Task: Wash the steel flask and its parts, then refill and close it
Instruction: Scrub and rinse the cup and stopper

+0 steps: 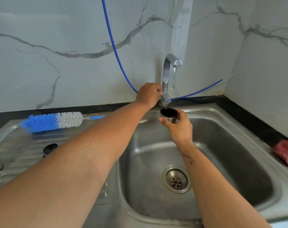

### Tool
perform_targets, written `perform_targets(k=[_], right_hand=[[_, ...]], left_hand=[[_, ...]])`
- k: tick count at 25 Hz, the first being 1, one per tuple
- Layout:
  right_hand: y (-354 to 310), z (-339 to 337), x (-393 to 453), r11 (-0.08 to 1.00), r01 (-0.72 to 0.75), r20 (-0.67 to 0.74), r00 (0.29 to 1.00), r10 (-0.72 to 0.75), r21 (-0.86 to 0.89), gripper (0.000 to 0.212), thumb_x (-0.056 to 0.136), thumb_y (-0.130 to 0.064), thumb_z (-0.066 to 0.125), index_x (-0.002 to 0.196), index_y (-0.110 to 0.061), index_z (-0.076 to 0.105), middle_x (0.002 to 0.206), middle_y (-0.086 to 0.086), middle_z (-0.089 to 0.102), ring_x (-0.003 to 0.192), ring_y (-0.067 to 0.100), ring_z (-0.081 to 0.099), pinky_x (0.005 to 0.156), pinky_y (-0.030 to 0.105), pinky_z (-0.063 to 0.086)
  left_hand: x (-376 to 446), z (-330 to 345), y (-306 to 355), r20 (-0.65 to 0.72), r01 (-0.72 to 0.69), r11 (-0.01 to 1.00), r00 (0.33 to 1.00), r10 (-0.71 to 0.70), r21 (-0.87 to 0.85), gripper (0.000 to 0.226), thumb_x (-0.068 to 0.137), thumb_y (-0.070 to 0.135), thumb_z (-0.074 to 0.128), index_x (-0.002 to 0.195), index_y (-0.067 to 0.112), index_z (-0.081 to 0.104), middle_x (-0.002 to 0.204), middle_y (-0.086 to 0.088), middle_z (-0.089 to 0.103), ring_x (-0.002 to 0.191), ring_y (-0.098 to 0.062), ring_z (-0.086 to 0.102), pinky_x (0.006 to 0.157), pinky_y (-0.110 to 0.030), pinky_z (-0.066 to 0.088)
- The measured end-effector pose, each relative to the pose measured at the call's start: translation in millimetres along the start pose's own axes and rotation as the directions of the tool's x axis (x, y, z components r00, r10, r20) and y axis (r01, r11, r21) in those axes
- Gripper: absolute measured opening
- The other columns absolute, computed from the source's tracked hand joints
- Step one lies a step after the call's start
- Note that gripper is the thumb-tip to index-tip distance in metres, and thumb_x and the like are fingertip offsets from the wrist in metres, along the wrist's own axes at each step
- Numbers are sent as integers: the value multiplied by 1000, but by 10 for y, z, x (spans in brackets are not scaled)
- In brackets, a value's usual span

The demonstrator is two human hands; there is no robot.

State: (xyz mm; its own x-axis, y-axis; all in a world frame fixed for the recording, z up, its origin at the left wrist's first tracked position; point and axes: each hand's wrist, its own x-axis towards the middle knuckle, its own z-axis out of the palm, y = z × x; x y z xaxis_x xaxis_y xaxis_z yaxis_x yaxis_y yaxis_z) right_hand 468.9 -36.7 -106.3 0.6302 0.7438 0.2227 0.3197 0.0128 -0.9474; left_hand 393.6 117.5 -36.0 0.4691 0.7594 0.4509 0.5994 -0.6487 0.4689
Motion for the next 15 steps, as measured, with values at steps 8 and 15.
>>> perform_targets(k=[8,15], right_hand=[[18,13,-3,1000,-1,-10,1000,0,-26,55,82,-28,85,130,-21,60,110,-12,62,106,7,56,86,19,39],[33,28,0,998,-52,16,998,53,-31,55,81,-25,86,128,-18,58,106,-8,63,99,9,59,82,18,40]], left_hand=[[-79,41,-89,48,98,995,994,-97,-2,21,98,7,59,84,15,72,89,-5,73,88,-25,67,86,-44,57],[-678,-61,-8,92,245,966,967,-237,-87,44,97,22,61,141,21,56,105,-3,73,102,-24,67,92,-39,55]])
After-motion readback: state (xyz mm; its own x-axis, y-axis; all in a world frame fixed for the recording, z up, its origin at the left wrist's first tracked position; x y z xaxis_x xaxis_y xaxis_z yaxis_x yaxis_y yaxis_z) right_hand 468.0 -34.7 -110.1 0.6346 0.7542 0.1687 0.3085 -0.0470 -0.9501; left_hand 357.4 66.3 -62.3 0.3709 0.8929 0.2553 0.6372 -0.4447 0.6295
